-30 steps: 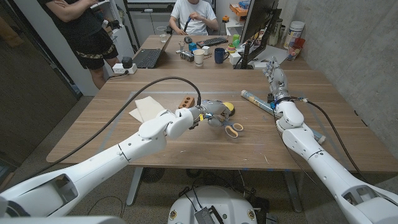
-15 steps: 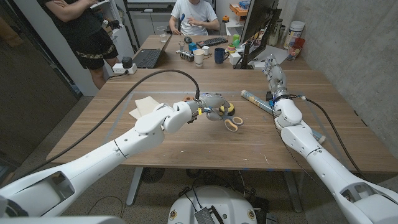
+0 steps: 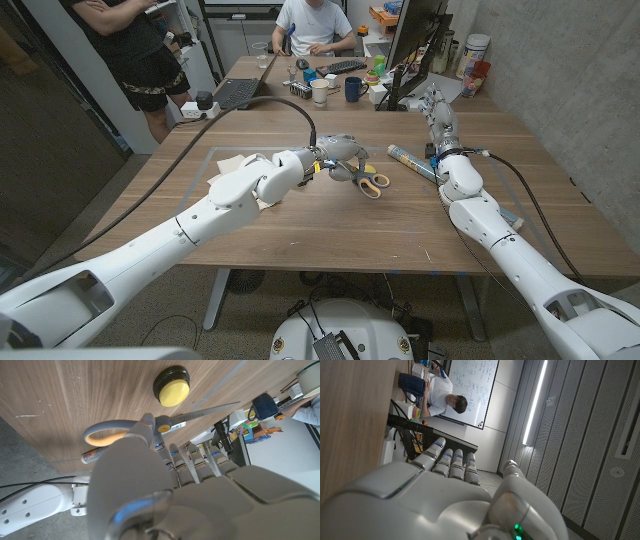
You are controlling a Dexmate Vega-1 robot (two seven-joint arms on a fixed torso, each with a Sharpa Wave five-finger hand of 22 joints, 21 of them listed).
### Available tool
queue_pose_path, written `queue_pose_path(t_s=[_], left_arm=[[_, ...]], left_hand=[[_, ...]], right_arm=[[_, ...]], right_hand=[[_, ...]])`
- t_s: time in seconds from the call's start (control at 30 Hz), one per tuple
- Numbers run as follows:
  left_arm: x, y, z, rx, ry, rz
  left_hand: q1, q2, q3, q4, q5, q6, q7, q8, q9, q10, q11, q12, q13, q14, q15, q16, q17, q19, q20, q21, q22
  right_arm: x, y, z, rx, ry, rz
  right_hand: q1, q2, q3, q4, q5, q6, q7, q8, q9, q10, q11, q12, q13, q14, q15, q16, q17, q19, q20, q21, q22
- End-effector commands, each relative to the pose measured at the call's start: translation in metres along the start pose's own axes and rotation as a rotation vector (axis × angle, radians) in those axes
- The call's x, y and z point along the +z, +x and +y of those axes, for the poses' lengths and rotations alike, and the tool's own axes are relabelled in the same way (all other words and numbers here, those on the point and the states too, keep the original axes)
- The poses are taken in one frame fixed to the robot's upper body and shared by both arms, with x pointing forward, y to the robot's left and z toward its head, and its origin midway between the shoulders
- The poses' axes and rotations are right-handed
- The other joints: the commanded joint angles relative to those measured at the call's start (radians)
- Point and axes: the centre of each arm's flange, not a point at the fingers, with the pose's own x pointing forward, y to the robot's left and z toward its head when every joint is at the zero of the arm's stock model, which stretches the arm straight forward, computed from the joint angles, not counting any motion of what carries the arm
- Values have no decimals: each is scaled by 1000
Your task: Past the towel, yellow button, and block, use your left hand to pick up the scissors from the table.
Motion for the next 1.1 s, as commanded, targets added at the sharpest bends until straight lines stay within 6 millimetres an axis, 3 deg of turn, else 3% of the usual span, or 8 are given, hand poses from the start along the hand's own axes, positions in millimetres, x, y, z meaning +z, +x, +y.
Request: queue_pose_path(t_s=[0.03, 0.3, 1.1], left_arm=[[-6, -6, 29, 64, 35, 0], [-8, -9, 38, 85, 45, 4], [-8, -14, 34, 79, 33, 6]], left_hand=[[4, 7, 8, 0, 8, 436, 51, 28, 16, 13, -3, -1, 1, 10, -79, -2, 2, 7, -2, -1, 4], [3, 7, 10, 0, 8, 437, 51, 29, 17, 16, -4, -3, 1, 11, -81, -3, 3, 7, -3, -2, 4], [-1, 5, 17, 0, 8, 438, 49, 35, 17, 17, -6, -9, 2, 16, -80, -7, 4, 6, -2, -3, 4]], right_arm=[[6, 7, 7, 2, -9, -6], [8, 10, 10, 0, -17, -8], [7, 9, 14, 5, -23, -4]], right_hand=[[-5, -2, 3, -9, 3, 4, 0, 1, 3, 8, 4, -1, 4, 9, 1, 2, 5, 10, -26, 8, 5], [-6, -2, 3, -9, 3, 5, 1, 1, 3, 9, 2, -1, 4, 9, 2, 2, 5, 10, -26, 8, 5], [-8, -1, 4, -11, 3, 5, 0, 0, 3, 10, 4, -1, 4, 12, 4, 2, 5, 11, -27, 8, 5]])
